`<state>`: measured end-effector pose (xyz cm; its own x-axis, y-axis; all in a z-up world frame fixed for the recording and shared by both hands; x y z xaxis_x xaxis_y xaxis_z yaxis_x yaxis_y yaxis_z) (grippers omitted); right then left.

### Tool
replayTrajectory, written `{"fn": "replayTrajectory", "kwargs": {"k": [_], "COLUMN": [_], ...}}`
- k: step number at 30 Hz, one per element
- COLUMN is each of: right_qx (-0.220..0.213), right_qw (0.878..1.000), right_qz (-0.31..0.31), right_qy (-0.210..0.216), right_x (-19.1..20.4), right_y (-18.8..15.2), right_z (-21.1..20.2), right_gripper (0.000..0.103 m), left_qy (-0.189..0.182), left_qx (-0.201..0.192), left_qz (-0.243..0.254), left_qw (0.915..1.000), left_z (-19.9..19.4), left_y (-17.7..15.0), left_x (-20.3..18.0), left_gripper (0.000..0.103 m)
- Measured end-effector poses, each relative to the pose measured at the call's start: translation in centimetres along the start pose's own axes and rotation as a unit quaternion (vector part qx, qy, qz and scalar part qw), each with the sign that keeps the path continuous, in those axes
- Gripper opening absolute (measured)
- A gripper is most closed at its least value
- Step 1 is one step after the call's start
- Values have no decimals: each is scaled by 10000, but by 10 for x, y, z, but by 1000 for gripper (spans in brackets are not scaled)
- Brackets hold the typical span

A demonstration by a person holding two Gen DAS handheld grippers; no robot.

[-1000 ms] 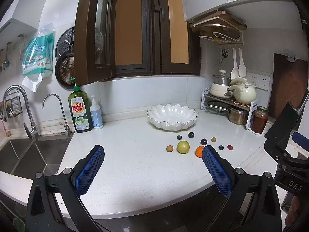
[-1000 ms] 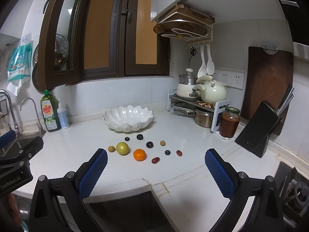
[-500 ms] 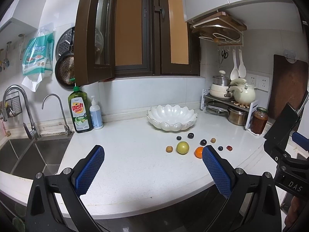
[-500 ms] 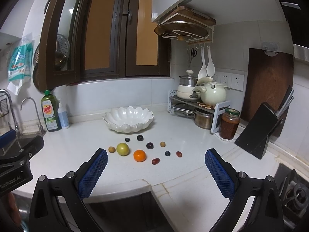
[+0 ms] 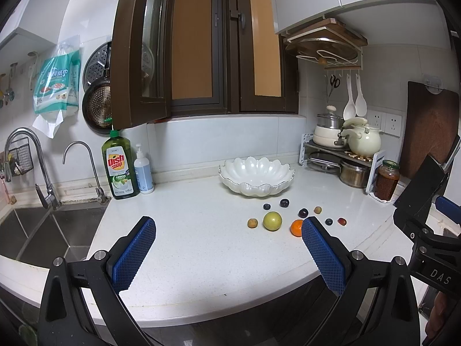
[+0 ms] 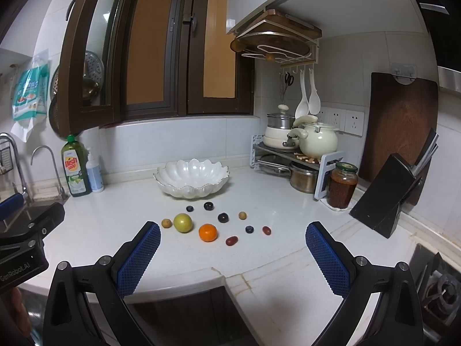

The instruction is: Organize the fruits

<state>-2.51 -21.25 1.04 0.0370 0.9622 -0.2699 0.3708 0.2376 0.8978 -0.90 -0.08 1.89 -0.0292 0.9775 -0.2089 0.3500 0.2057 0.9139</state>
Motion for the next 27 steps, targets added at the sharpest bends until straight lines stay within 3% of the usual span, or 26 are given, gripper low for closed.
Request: {"fn": "replayTrajectory", "kwargs": {"k": [13, 27], "right_qx": [57, 306], "right_qw": [10000, 9995], "right_qz": [36, 107], "right_qy": [6, 1], "right_x": [0, 8], "right_y": [1, 2], "right_z": [3, 41], "right_gripper": [102, 102], "left_qy": [-33, -53], "left_qx": [88, 300], "left_qz": [-42, 60], "left_qw": [9999, 9995], "left_z": [6, 49], "left_y": [-1, 5], "left_x": [1, 9], "left_gripper": [103, 103]}}
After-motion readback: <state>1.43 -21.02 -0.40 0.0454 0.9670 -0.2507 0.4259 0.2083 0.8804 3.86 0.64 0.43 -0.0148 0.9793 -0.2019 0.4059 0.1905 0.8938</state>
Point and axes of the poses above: each gripper's, at about its wrist camera, not at the fingertips, and z roughly the way its jaws point, x to its left, y to its top, the point moved 2 cm from there along z, roughly the way its jaws point, and after that the axes turned 14 degrees about -z, right-handed, at the moved point
